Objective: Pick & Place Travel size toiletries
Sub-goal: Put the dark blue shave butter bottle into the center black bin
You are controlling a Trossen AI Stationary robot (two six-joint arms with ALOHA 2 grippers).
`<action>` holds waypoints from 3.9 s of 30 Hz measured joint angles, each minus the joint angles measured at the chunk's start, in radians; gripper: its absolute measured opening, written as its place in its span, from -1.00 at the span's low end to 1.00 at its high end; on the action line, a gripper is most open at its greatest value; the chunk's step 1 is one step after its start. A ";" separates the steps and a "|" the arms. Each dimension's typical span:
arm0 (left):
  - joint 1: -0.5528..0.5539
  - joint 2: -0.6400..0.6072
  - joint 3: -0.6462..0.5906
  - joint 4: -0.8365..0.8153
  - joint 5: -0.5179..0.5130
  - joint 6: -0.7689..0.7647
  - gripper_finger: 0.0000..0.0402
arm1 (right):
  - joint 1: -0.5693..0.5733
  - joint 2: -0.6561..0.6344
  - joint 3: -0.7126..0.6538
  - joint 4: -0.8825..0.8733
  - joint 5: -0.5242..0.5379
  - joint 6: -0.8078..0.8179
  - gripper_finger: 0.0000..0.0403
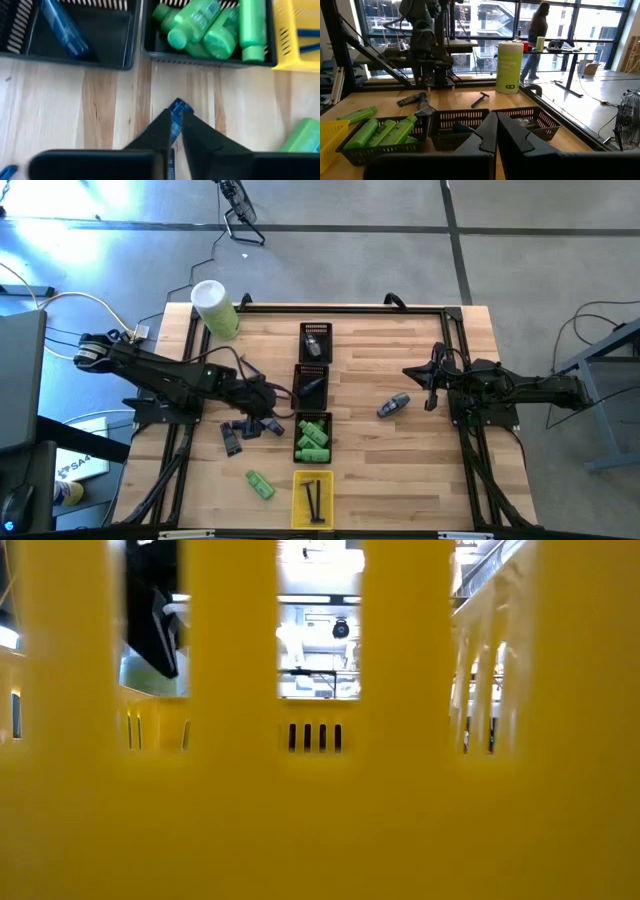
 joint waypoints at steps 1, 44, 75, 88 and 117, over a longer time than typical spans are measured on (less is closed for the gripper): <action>0.000 0.008 0.000 -0.002 0.000 -0.003 -0.73 | 0.000 0.000 0.000 0.000 -0.002 0.001 -0.99; 0.000 0.142 -0.002 -0.072 0.049 0.015 0.45 | 0.000 0.000 0.000 0.009 0.001 -0.075 -0.99; 0.000 0.409 0.001 0.038 0.029 0.203 0.45 | 0.000 0.000 0.000 0.008 0.000 -0.049 -0.99; 0.000 0.411 0.000 0.043 0.017 0.210 0.10 | 0.000 0.000 0.000 0.007 0.000 -0.049 -0.99; -0.001 0.412 0.000 0.051 -0.023 0.211 -0.18 | 0.000 0.000 0.000 0.007 0.000 -0.049 -0.99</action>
